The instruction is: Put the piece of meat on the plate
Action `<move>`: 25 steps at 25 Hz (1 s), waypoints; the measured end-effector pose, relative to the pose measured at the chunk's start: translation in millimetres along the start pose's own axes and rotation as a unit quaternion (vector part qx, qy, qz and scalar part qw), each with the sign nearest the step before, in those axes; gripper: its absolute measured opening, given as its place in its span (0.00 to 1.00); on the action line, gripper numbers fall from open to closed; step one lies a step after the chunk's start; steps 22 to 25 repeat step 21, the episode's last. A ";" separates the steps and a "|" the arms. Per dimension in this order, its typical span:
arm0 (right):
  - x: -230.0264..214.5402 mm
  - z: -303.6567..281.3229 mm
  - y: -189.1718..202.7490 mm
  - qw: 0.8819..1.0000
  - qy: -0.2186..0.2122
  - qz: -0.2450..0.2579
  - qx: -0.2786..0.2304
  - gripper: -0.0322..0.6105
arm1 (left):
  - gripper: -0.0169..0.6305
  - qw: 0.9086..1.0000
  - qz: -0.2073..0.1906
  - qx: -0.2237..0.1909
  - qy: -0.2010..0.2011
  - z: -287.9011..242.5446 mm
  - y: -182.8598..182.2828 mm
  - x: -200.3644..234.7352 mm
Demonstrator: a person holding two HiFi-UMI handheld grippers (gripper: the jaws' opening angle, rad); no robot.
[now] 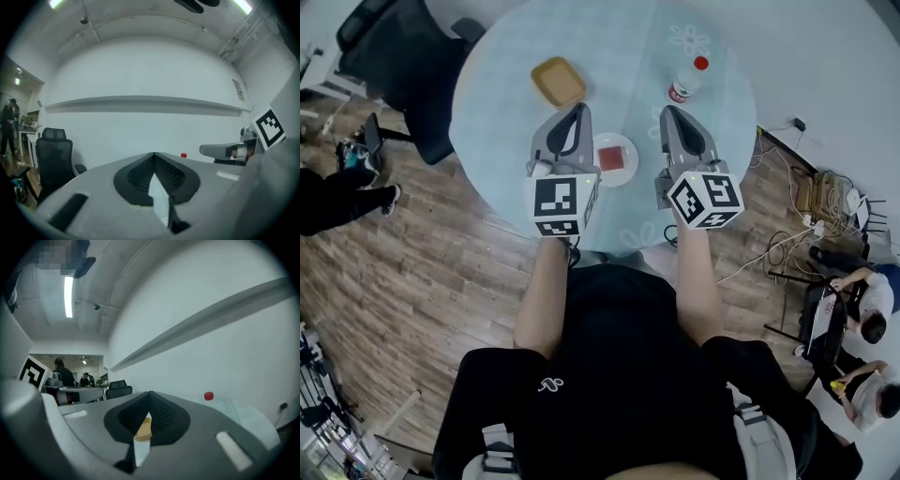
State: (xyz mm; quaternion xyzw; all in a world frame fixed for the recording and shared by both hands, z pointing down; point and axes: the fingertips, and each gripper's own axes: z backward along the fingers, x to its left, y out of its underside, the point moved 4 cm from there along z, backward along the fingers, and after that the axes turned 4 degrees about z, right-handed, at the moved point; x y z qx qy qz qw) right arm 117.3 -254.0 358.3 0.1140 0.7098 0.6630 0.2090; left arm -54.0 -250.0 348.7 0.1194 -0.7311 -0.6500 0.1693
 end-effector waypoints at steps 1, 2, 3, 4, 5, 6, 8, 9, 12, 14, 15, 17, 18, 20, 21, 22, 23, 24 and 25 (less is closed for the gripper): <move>-0.4 -0.1 -0.4 1.000 0.002 0.002 0.000 0.06 | 0.02 1.000 -0.001 0.000 -0.001 -0.4 -0.5 -0.6; -0.6 -0.1 -0.9 1.000 0.004 0.004 -0.001 0.06 | 0.02 1.000 -0.001 -0.001 -0.002 -0.5 -0.8 -0.9; -0.6 -0.1 -1.9 1.000 0.005 0.007 -0.002 0.06 | 0.02 1.000 -0.002 -0.001 -0.003 -0.4 -1.3 -0.6; -0.2 -0.3 -3.3 1.000 0.007 0.010 -0.003 0.06 | 0.02 1.000 -0.002 -0.002 -0.005 0.0 -2.1 0.4; 0.2 -0.5 -4.8 1.000 0.008 0.012 -0.005 0.06 | 0.02 1.000 -0.002 -0.002 -0.007 0.4 -3.2 1.9; 0.3 -0.7 -6.0 1.000 0.009 0.014 -0.006 0.06 | 0.02 1.000 -0.002 -0.003 -0.009 0.8 -4.4 3.1; -0.8 -0.5 -7.6 1.000 0.011 0.016 -0.006 0.06 | 0.02 1.000 -0.003 -0.005 -0.011 1.2 -6.4 3.4; -1.9 0.0 -8.4 1.000 0.013 0.016 -0.007 0.06 | 0.02 1.000 -0.004 -0.006 -0.010 1.2 -7.2 2.3; -3.8 0.9 -10.2 1.000 0.015 0.018 -0.007 0.06 | 0.02 1.000 -0.006 -0.004 -0.005 0.1 -7.1 -1.1; -4.3 0.8 -9.0 1.000 0.017 0.019 -0.005 0.06 | 0.02 1.000 -0.006 0.001 -0.002 -1.3 -4.7 -1.8; -4.8 1.0 -7.9 1.000 0.018 0.019 -0.004 0.06 | 0.02 1.000 -0.005 0.004 -0.001 -1.9 -3.1 -2.1; -6.0 1.9 -5.8 1.000 0.019 0.020 -0.001 0.06 | 0.02 1.000 -0.003 0.007 0.000 -2.7 -0.3 -3.1; -6.4 2.3 -5.1 1.000 0.019 0.020 0.000 0.06 | 0.02 1.000 -0.003 0.008 0.000 -3.0 0.7 -3.7; -7.0 3.0 -4.0 1.000 0.018 0.022 0.001 0.06 | 0.02 1.000 -0.002 0.009 0.001 -3.4 2.5 -4.8; -7.3 3.3 -3.5 1.000 0.018 0.023 0.002 0.06 | 0.02 1.000 -0.001 0.010 0.001 -3.7 3.3 -5.3; -7.3 3.3 -3.5 1.000 0.018 0.023 0.002 0.06 | 0.02 1.000 -0.001 0.010 0.001 -3.7 3.3 -5.3; -7.3 3.3 -3.5 1.000 0.018 0.023 0.002 0.06 | 0.02 1.000 -0.001 0.010 0.001 -3.7 3.3 -5.3; -7.3 3.3 -3.5 1.000 0.018 0.023 0.002 0.06 | 0.02 1.000 -0.001 0.010 0.001 -3.7 3.3 -5.3; -7.3 3.3 -3.5 1.000 0.018 0.023 0.002 0.06 | 0.02 1.000 -0.001 0.010 0.001 -3.7 3.3 -5.3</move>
